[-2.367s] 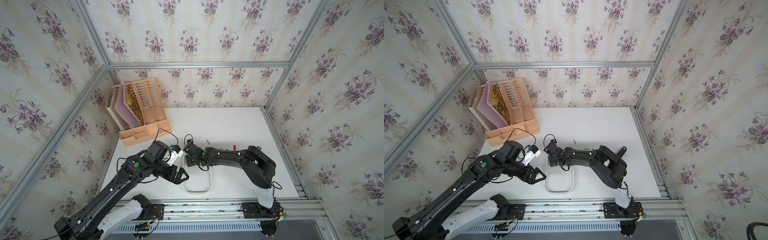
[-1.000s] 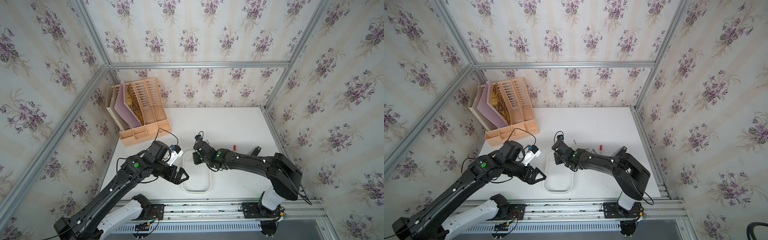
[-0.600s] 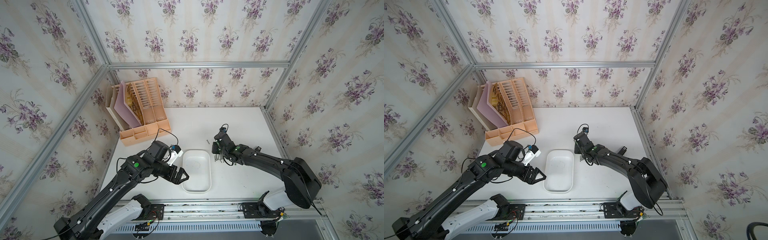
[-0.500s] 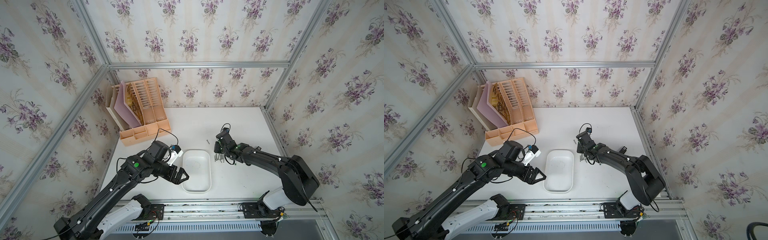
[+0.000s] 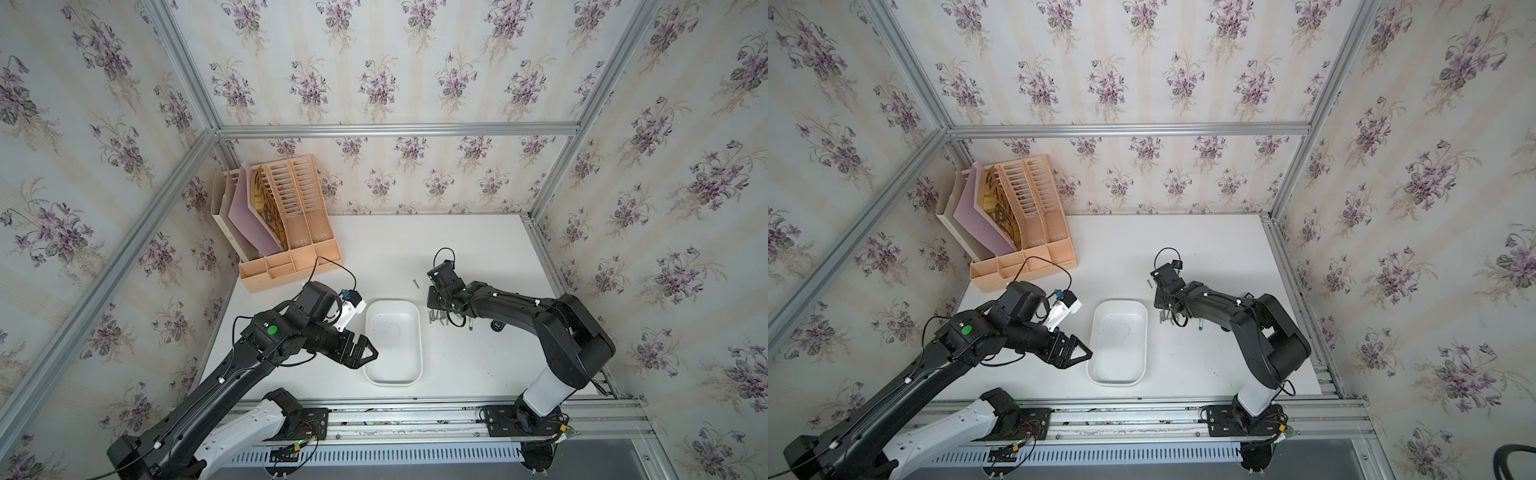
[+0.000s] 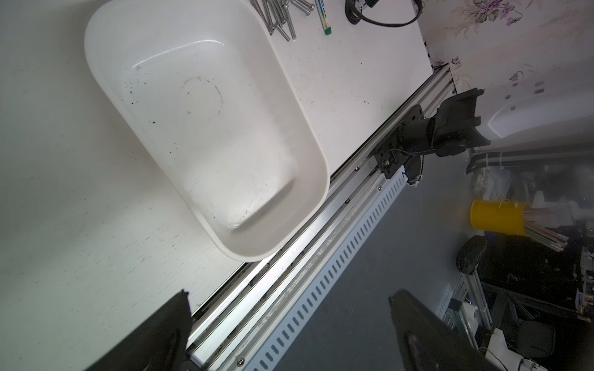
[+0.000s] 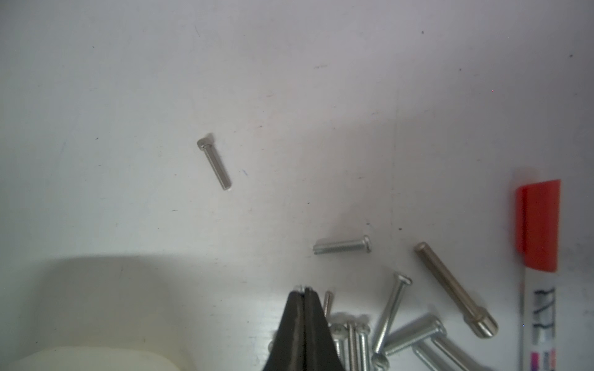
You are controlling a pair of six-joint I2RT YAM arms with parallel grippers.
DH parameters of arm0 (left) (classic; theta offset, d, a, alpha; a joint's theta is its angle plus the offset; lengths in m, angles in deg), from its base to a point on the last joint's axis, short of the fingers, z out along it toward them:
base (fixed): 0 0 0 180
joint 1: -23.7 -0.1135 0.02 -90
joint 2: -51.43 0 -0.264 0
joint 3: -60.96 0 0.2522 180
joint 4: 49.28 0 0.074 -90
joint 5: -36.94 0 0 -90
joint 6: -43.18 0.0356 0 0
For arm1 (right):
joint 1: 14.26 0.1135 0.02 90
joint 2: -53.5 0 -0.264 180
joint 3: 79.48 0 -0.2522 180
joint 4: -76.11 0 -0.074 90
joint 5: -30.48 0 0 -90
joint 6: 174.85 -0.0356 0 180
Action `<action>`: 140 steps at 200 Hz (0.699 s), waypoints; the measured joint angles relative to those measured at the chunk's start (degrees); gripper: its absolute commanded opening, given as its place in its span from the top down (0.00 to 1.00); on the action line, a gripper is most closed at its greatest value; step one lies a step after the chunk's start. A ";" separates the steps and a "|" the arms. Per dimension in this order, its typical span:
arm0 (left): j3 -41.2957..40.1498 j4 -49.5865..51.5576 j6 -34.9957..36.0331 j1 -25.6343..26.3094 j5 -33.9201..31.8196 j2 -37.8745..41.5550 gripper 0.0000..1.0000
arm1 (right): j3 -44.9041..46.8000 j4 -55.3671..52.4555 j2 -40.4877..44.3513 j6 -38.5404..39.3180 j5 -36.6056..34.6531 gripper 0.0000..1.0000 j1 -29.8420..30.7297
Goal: Take out the screws from the storage box
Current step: Place the screw at the center of the board.
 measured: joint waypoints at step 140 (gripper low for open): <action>0.00 -0.02 0.00 0.00 0.00 0.02 0.00 | -0.76 -1.14 -2.01 0.48 2.12 0.62 -0.22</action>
